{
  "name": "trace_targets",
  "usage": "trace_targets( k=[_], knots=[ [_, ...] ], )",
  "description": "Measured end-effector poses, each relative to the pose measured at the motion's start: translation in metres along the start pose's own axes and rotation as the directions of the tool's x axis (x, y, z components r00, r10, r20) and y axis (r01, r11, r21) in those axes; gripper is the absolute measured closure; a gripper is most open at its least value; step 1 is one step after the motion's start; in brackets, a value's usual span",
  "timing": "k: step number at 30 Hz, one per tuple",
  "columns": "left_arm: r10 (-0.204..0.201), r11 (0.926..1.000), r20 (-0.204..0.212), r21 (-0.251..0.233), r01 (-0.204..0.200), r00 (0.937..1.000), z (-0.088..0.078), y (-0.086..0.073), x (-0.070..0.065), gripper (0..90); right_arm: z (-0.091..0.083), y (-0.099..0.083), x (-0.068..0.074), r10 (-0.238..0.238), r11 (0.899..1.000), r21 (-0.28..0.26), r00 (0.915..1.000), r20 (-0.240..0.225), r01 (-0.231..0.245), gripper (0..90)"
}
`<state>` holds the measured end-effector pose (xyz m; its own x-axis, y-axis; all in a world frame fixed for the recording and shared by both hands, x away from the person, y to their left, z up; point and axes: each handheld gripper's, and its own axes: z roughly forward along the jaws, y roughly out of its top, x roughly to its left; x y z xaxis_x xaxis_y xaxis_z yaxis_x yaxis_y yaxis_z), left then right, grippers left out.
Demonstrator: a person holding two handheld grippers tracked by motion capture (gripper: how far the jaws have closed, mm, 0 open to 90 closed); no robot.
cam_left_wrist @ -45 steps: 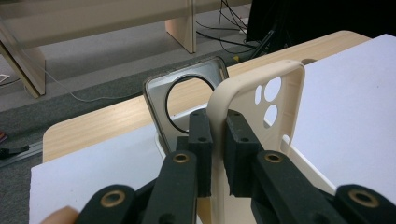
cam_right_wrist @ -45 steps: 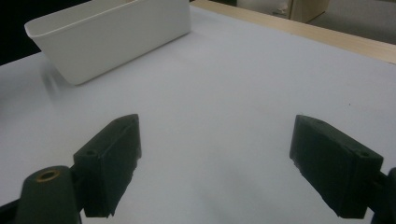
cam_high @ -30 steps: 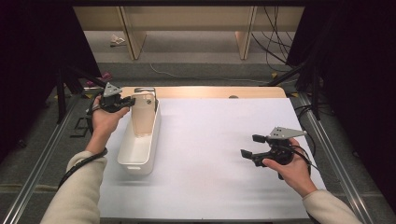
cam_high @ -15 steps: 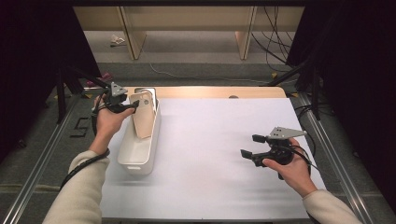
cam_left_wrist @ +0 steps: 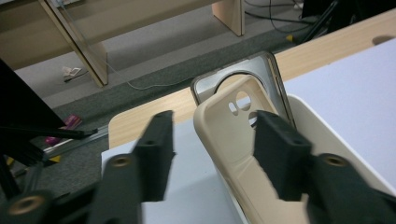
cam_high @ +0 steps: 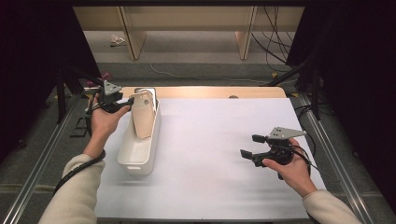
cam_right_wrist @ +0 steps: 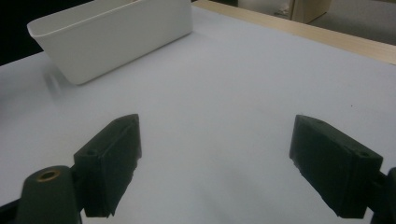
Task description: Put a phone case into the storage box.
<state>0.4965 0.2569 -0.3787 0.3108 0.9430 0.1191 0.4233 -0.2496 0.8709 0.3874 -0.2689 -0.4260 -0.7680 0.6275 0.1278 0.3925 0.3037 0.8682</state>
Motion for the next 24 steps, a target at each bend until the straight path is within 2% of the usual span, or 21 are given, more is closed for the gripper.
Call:
trace_targets(
  k=[2,4,6,8,10,14,21,24],
  knots=[
    [-0.03,0.9994,-0.001,-0.016,0.03,0.9996,-0.002,0.0,0.002,63.1,0.0,0.0,0.0,0.0,1.0,0.001,1.0,0.0,0.0,17.5],
    [-0.047,0.9988,0.006,-0.013,0.047,0.9989,-0.004,-0.001,0.004,70.8,0.0,0.0,0.0,0.002,1.0,0.001,1.0,0.001,-0.002,17.5],
    [-0.046,0.9986,-0.025,0.025,0.046,0.9986,-0.004,-0.002,0.004,82.1,0.0,0.0,-0.001,0.002,1.0,0.003,1.0,0.001,-0.002,17.5],
    [-0.051,0.9962,-0.028,0.07,0.052,0.9983,-0.001,-0.004,0.004,88.9,0.0,0.0,-0.001,0.003,1.0,0.002,1.0,0.0,-0.003,17.5],
    [-0.053,0.9924,-0.034,0.109,0.056,0.998,0.004,-0.005,0.002,89.2,0.001,0.0,0.0,0.002,1.0,0.003,1.0,0.0,-0.002,17.6],
    [-0.071,0.9854,-0.053,0.151,0.078,0.9961,0.013,-0.005,0.002,89.2,0.001,0.0,-0.001,0.002,1.0,0.003,1.0,0.0,-0.002,17.6],
    [-0.089,0.9746,-0.078,0.199,0.103,0.993,0.028,0.001,-0.003,89.0,0.0,-0.001,-0.002,0.008,1.0,0.001,1.0,0.001,-0.008,17.7],
    [-0.081,0.9734,-0.088,0.207,0.098,0.9928,0.034,0.005,-0.005,88.9,0.0,-0.001,-0.002,0.006,1.0,-0.002,1.0,-0.002,-0.006,17.6]
  ],
)
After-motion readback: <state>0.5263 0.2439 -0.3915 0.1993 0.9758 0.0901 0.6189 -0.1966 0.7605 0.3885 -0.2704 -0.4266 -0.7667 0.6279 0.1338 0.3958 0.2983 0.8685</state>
